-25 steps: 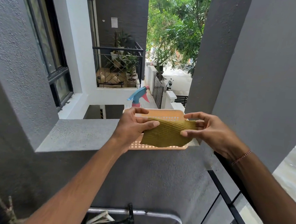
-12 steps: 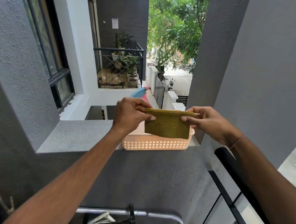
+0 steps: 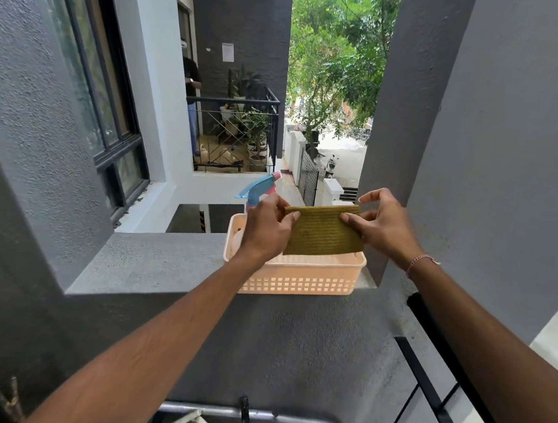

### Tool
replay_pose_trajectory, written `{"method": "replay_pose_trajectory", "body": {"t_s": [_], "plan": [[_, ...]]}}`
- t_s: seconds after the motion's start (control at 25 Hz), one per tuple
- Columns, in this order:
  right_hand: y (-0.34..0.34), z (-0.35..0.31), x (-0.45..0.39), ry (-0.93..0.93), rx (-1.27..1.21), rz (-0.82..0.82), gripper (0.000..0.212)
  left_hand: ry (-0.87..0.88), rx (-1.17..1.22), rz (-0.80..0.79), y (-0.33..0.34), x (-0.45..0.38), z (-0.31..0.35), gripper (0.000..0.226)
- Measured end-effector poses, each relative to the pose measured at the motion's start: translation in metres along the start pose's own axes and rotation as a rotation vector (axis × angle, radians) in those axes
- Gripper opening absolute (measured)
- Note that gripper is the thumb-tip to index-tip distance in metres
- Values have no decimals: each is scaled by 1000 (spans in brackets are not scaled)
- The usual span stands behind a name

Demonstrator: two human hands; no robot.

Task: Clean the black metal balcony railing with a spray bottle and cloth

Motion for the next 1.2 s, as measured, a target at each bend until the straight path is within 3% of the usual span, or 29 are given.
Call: {"method": "replay_pose_trajectory", "body": {"t_s": [0.12, 0.24, 0.44, 0.68, 0.92, 1.12, 1.2], "plan": [[12, 0, -14, -43, 235, 75, 36, 28, -244, -28, 26, -11, -2, 17], [33, 3, -27, -8, 405, -31, 16, -4, -436, -105, 50, -21, -13, 23], [66, 5, -27, 45, 709, -281, 26, -54, -649, -240, 72, -26, -31, 22], [90, 17, -28, -17, 817, -351, 25, -118, -674, -338, 84, -26, -42, 22], [96, 20, -26, -84, 881, -342, 23, -79, -768, -357, 87, -23, -35, 21], [86, 0, -22, -160, 873, -212, 3, 44, -786, -347, 75, -16, -1, 21], [79, -9, -23, -181, 843, -137, 7, 135, -771, -266, 64, -18, 22, 20]]}}
Point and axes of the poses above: each hand's wrist, its own x-axis away from the middle knuckle, its own y-axis out of the palm, z = x × y, the point moved 6 cm from there along -x, towards the middle knuckle, and after that the axes turned 4 degrees about y, right-handed, at the moved point
